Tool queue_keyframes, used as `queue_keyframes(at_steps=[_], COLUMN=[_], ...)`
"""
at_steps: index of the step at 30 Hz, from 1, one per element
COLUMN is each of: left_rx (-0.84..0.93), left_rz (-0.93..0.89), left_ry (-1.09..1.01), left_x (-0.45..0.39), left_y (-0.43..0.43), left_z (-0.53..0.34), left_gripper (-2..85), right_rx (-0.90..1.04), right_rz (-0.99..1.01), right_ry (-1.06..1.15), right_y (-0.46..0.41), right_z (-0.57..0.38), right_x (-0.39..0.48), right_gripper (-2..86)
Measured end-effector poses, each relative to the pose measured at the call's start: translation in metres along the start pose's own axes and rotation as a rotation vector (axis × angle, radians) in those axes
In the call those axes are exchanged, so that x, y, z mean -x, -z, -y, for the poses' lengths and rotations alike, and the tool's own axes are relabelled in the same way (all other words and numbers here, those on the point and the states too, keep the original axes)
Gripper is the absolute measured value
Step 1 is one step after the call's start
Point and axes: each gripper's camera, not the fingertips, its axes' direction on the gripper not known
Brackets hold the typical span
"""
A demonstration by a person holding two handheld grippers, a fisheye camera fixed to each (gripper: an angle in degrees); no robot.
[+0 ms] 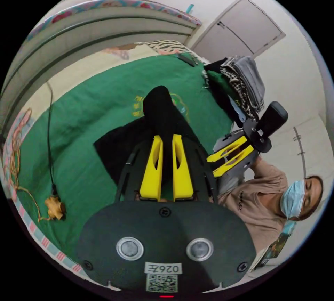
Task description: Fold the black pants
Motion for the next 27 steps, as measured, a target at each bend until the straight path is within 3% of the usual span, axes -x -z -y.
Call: queue_keyframes(at_steps=[5, 8, 12, 15, 17, 19, 21, 22, 24, 27], left_rx=[0.037, -0.182, -0.561, -0.659, -0.609, -0.446, -0.159, -0.116, -0.198, -0.162], left_rz=[-0.013, -0.122, -0.093, 0.078, 0.274, 0.528, 0.902, 0.950, 1.079, 1.035], left_ry=[0.255, 0.275, 0.214, 0.063, -0.013, -0.063, -0.005, -0.030, -0.048, -0.005], left_x=[0.114, 0.134, 0.096, 0.019, -0.029, -0.063, -0.070, -0.069, -0.079, -0.091], left_y=[-0.017, 0.007, 0.080, 0.100, 0.084, 0.048, -0.012, -0.025, -0.034, -0.006], left_z=[-0.081, -0.126, -0.186, -0.209, -0.209, -0.200, -0.188, -0.190, -0.210, -0.213], left_gripper=[6.8, 4.1, -0.6, -0.9, -0.9, -0.9, -0.9, -0.9, -0.9, -0.9], right_rx=[0.242, 0.231, 0.122, 0.059, 0.053, 0.067, 0.170, 0.249, 0.187, 0.262], right_rz=[-0.088, -0.097, -0.201, -0.188, -0.303, -0.531, -0.636, -0.671, -0.748, -0.816], right_ry=[0.026, 0.011, -0.082, -0.108, -0.077, 0.007, 0.106, 0.151, 0.169, 0.218], right_y=[-0.095, -0.090, -0.059, -0.055, -0.064, -0.090, -0.122, -0.146, -0.161, -0.168], right_z=[0.018, -0.012, -0.066, -0.076, -0.077, -0.081, -0.086, -0.091, -0.101, -0.095], right_x=[-0.004, -0.013, -0.039, -0.055, -0.052, -0.041, -0.038, -0.040, -0.039, -0.035], right_gripper=[4.6, 3.8, -0.1, -0.7, -0.9, -0.9, -0.9, -0.9, -0.9, -1.0])
